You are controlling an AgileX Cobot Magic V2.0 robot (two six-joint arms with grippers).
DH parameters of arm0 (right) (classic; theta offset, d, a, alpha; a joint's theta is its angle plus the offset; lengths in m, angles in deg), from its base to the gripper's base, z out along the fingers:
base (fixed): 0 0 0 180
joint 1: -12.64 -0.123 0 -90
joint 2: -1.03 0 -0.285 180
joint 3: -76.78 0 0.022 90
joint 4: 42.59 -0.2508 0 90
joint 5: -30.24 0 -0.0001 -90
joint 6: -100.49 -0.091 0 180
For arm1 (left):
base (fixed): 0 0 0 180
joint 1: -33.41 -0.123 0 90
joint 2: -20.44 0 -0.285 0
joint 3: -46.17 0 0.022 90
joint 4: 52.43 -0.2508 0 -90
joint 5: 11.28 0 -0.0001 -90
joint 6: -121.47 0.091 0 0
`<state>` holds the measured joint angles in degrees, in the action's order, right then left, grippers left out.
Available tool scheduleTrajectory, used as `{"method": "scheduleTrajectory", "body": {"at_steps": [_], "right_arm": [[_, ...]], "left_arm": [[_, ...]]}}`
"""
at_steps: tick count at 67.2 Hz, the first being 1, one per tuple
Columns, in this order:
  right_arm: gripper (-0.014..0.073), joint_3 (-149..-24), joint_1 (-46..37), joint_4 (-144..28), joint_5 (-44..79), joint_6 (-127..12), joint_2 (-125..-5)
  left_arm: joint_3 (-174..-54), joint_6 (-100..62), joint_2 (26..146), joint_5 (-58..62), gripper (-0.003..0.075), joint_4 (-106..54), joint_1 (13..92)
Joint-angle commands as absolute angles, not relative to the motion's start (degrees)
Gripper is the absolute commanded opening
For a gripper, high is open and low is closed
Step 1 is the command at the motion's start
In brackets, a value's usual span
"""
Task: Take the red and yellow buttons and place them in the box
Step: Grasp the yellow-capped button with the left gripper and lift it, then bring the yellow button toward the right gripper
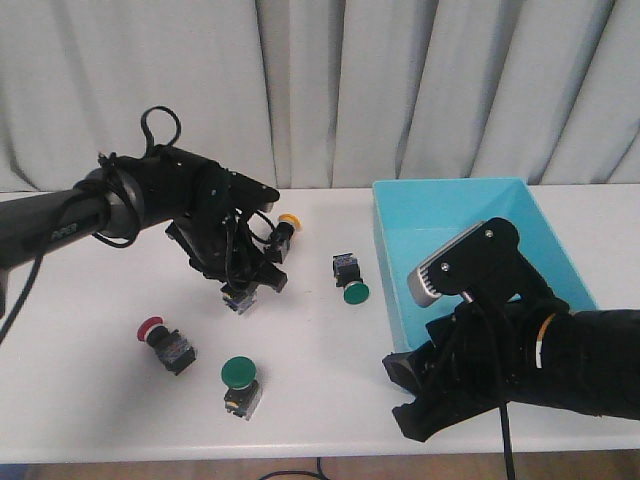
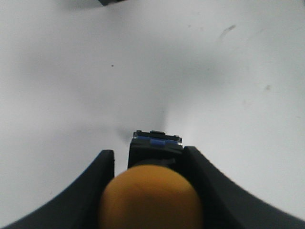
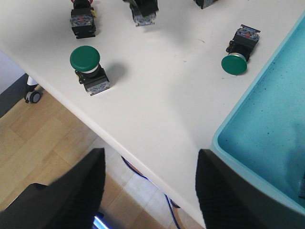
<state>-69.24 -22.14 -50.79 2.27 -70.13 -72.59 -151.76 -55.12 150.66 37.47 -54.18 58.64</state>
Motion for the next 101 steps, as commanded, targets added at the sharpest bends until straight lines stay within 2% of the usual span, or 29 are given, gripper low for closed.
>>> {"method": "scheduleTrajectory", "body": {"at_steps": [1, 12, 38, 51, 60, 76, 90, 101], "right_arm": [[0.0421, -70.63, -22.29, -50.82, 5.69, -69.50, -71.46], [0.0421, -70.63, -22.29, -50.82, 5.40, -69.49, -71.46], [0.0421, -70.63, -22.29, -50.87, 4.92, -69.49, -71.46], [0.0421, -70.63, -22.29, -50.93, 3.85, -69.49, -71.46], [0.0417, -70.63, -22.29, -50.93, 2.74, -69.44, -71.46], [0.0383, -70.63, -22.29, -54.40, -1.91, -62.72, -71.51], [0.0398, -71.18, -22.29, -68.07, -4.74, -41.35, -73.45], [0.0509, -74.74, -22.29, -77.69, -9.30, -22.43, -76.87]], "left_arm": [[-153.42, -55.09, 142.58, 38.67, 0.0167, -53.08, 58.55], [-148.23, -55.27, 133.11, 35.94, 0.0163, -50.45, 58.55], [-112.38, -50.35, 101.97, 20.11, 0.0164, -48.42, 58.61], [-101.00, -43.35, 91.18, 14.70, 0.0164, -40.12, 58.61], [-99.42, -28.49, 89.57, 16.10, 0.0164, -27.07, 58.74], [-99.42, 10.57, 90.87, 19.38, 0.0164, -1.56, 60.98], [-99.42, 33.92, 94.48, 27.09, 0.0164, 13.41, 61.45], [-99.42, 44.24, 96.63, 32.49, 0.0164, 17.89, 61.45]]}}
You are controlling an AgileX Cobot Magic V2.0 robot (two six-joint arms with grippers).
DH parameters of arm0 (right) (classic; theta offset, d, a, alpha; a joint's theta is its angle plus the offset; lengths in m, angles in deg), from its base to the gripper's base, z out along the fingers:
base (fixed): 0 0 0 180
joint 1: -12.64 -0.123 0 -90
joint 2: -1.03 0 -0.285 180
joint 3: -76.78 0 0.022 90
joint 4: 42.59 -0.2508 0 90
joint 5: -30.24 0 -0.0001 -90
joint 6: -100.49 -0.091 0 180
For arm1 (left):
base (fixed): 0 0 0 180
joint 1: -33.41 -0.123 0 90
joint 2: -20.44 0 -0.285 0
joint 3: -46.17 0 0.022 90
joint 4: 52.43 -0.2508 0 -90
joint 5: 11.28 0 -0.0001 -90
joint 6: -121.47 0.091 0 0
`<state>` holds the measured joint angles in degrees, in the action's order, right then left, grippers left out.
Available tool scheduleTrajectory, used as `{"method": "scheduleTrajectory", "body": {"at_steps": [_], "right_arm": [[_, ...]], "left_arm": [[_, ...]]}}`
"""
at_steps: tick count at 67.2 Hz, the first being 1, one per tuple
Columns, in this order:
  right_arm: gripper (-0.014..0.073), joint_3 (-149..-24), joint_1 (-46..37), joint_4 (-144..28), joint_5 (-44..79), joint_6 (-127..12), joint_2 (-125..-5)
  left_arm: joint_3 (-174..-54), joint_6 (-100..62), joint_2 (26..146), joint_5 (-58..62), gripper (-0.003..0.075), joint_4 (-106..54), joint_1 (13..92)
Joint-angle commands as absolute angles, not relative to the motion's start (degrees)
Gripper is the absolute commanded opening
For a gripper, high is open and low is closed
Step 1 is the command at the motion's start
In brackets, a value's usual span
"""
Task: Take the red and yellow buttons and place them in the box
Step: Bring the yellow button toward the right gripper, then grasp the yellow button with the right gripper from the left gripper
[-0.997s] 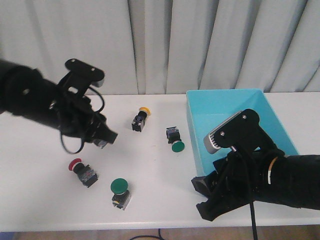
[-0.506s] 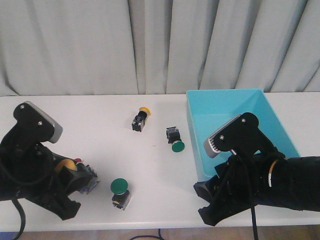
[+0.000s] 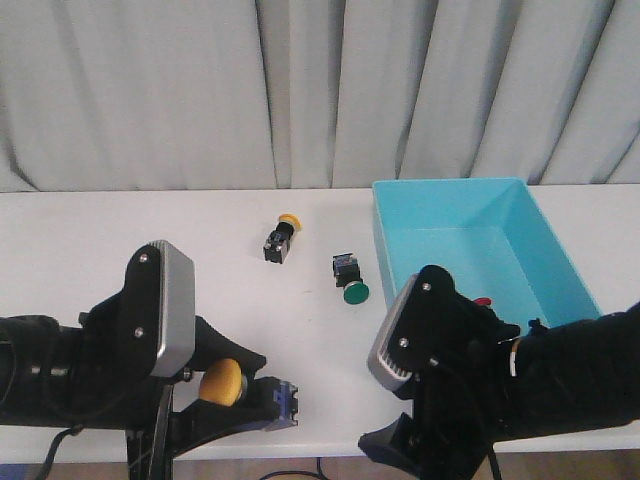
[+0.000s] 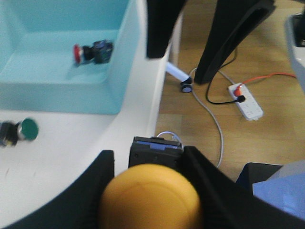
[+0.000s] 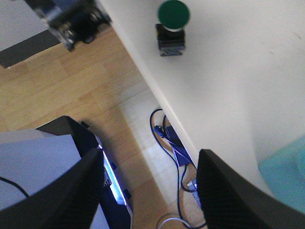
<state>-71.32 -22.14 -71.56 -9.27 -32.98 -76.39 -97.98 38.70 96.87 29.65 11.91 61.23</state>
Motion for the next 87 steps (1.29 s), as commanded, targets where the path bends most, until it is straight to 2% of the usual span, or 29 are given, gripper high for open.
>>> {"method": "scheduleTrajectory", "body": {"at_steps": [1, 10, 25, 38, 49, 59, 78, 87], "right_arm": [[0.0524, -74.93, -22.34, -78.33, -9.40, -20.92, -77.13], [0.0590, -75.39, -22.39, -84.34, -9.03, -6.89, -79.30], [0.0593, -75.39, -22.39, -97.30, -9.07, 10.20, -82.52], [0.0593, -75.39, -22.39, -107.89, -8.90, 18.78, -84.50], [0.0581, -75.28, -22.39, -109.49, -9.34, 20.39, -85.17], [0.0524, -75.28, -22.39, -109.65, -9.44, 20.39, -85.17], [0.0311, -75.28, -22.39, -109.65, -10.04, 20.35, -85.17], [0.0243, -75.28, -22.39, -109.65, -10.24, 20.35, -85.17]], "left_arm": [[-99.42, 44.68, 96.69, 32.80, 0.0164, 18.17, 61.45], [-99.42, 45.47, 96.83, 33.63, 0.0164, 19.83, 61.45], [-99.42, 45.41, 96.83, 34.19, 0.0164, 20.34, 61.39], [-99.42, 45.30, 96.83, 34.26, 0.0164, 20.88, 61.39], [-99.42, 45.30, 96.83, 34.26, 0.0164, 23.58, 61.39], [-99.42, 45.02, 96.83, 34.26, 0.0164, 24.98, 61.39], [-99.42, 44.96, 96.83, 34.16, 0.0164, 25.01, 61.39], [-99.42, 44.96, 96.83, 34.11, 0.0164, 25.01, 61.39]]}}
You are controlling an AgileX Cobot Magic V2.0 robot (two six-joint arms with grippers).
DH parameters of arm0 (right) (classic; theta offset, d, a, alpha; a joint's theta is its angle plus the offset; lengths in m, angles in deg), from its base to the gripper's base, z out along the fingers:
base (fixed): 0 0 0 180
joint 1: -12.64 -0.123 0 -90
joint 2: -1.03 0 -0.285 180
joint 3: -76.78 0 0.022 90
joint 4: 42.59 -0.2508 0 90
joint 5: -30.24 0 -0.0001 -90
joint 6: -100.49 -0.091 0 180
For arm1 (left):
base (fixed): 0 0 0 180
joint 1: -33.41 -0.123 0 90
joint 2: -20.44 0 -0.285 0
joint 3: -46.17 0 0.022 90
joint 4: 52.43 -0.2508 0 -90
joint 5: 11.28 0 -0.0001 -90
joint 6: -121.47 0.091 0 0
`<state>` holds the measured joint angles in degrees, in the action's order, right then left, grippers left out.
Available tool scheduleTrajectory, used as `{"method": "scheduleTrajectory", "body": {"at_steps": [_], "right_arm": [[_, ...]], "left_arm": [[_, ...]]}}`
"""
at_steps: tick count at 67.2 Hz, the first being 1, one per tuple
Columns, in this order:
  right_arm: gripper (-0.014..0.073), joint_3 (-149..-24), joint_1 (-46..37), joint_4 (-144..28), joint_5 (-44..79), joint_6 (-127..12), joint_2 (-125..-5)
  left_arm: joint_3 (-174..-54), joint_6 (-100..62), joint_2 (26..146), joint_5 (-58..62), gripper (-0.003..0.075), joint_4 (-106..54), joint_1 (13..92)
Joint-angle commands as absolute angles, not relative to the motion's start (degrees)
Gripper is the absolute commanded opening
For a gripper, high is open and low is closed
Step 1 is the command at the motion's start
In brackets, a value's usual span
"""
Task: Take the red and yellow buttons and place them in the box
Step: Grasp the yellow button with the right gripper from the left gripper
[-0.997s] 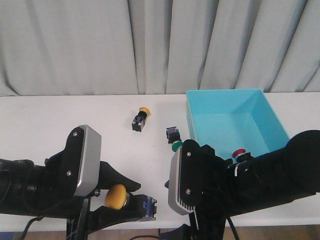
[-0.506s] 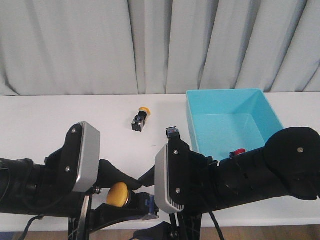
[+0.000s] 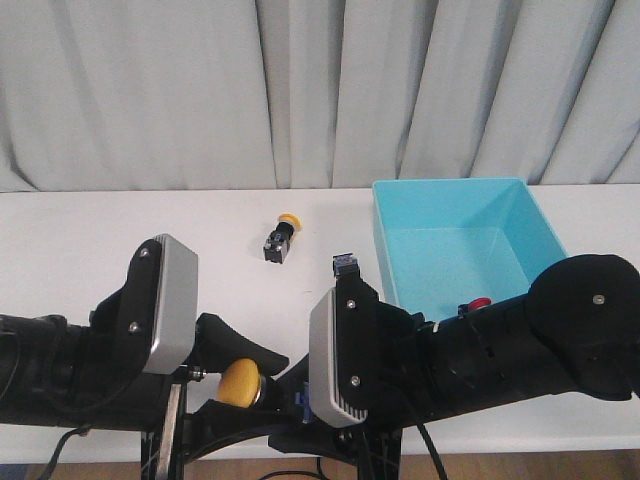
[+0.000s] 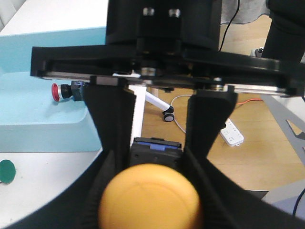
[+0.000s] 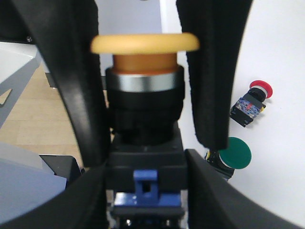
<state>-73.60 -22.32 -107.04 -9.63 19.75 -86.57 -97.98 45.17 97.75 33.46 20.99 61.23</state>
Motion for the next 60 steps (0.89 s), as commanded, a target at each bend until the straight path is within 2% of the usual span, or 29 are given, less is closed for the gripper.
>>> {"method": "scheduleTrajectory", "body": {"at_steps": [1, 14, 39, 60], "right_arm": [[0.0240, -75.28, -22.39, -109.65, -10.24, 20.35, -85.17], [0.0216, -75.28, -22.39, -109.65, -10.24, 20.28, -85.17], [0.0206, -75.28, -22.39, -109.65, -10.24, 20.16, -85.17], [0.0134, -75.28, -22.39, -109.65, -10.18, 20.11, -85.17]], "left_arm": [[-99.42, 44.96, 96.83, 34.10, 0.0165, 25.01, 61.39], [-99.42, 45.02, 96.83, 34.10, 0.0186, 25.01, 61.39], [-99.42, 45.02, 96.83, 33.87, 0.0309, 24.96, 61.39], [-99.42, 44.90, 96.83, 34.06, 0.0464, 25.07, 61.39]]}}
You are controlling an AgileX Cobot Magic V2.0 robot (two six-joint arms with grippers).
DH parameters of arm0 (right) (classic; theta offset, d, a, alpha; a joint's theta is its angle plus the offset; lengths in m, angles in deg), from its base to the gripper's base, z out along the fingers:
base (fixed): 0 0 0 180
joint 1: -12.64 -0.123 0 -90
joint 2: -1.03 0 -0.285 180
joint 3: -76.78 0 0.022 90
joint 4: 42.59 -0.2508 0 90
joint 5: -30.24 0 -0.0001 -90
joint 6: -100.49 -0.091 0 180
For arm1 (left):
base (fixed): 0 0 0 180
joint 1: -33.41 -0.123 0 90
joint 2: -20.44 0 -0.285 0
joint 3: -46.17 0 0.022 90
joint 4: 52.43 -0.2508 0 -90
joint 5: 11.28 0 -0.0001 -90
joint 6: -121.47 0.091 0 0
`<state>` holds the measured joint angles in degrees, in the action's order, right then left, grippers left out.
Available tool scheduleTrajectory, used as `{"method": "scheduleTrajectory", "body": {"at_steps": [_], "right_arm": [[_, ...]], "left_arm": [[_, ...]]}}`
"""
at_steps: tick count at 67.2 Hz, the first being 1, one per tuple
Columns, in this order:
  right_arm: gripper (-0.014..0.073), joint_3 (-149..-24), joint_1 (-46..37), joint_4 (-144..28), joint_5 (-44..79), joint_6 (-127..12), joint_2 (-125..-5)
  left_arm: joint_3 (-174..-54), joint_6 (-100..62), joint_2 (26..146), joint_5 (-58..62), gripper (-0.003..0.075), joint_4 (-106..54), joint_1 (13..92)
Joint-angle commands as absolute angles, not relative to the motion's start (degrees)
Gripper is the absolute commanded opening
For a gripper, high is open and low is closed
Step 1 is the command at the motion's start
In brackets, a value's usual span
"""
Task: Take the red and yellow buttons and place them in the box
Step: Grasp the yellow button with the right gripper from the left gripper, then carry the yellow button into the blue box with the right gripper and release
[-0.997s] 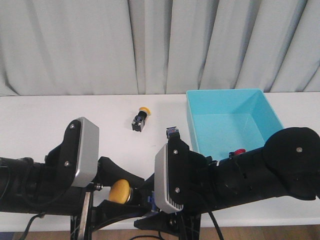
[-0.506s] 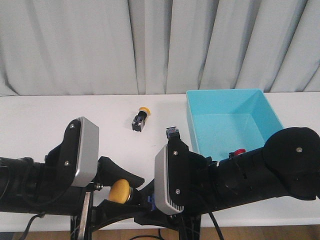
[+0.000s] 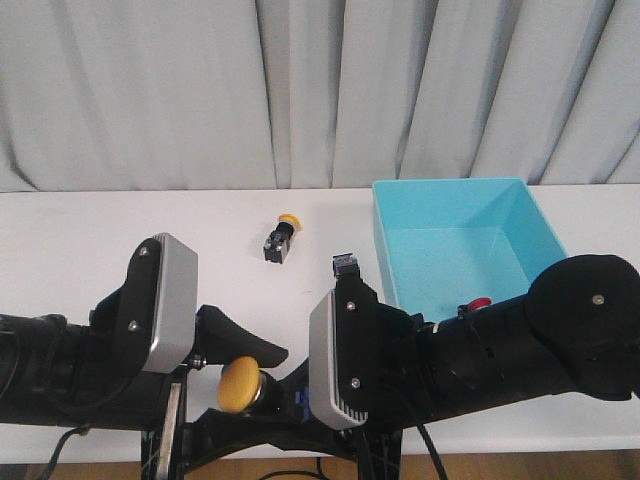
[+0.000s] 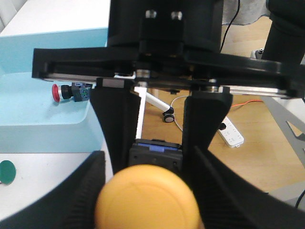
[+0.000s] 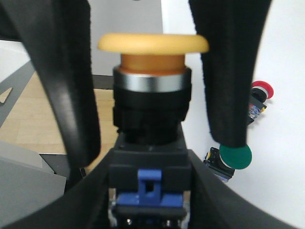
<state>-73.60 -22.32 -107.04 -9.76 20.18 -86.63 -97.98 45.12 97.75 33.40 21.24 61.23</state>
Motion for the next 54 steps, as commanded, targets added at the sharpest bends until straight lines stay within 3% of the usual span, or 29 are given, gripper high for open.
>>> {"method": "scheduleTrajectory", "body": {"at_steps": [1, 16, 29, 44, 54], "right_arm": [[0.0130, -75.28, -22.39, -109.65, -10.18, 20.11, -85.17], [0.0118, -75.28, -22.33, -108.50, -9.72, 19.97, -85.17], [0.0121, -75.28, -22.28, -101.34, -5.81, 13.45, -85.17], [0.0121, -75.28, -15.43, -81.34, 3.69, -22.52, -85.17], [0.0127, -75.92, -6.91, -67.58, 1.46, -47.73, -86.20]], "left_arm": [[-99.42, 44.90, 96.83, 34.06, 0.0475, 25.07, 61.39], [-99.42, 44.34, 96.83, 32.48, 0.0563, 23.66, 61.39], [-99.42, 34.30, 96.83, 24.80, 0.0589, 12.46, 61.39], [-99.42, 19.35, 96.83, 23.60, 0.0587, -6.01, 61.39], [-99.42, 14.20, 96.83, 22.52, 0.0587, -10.39, 61.39]]}}
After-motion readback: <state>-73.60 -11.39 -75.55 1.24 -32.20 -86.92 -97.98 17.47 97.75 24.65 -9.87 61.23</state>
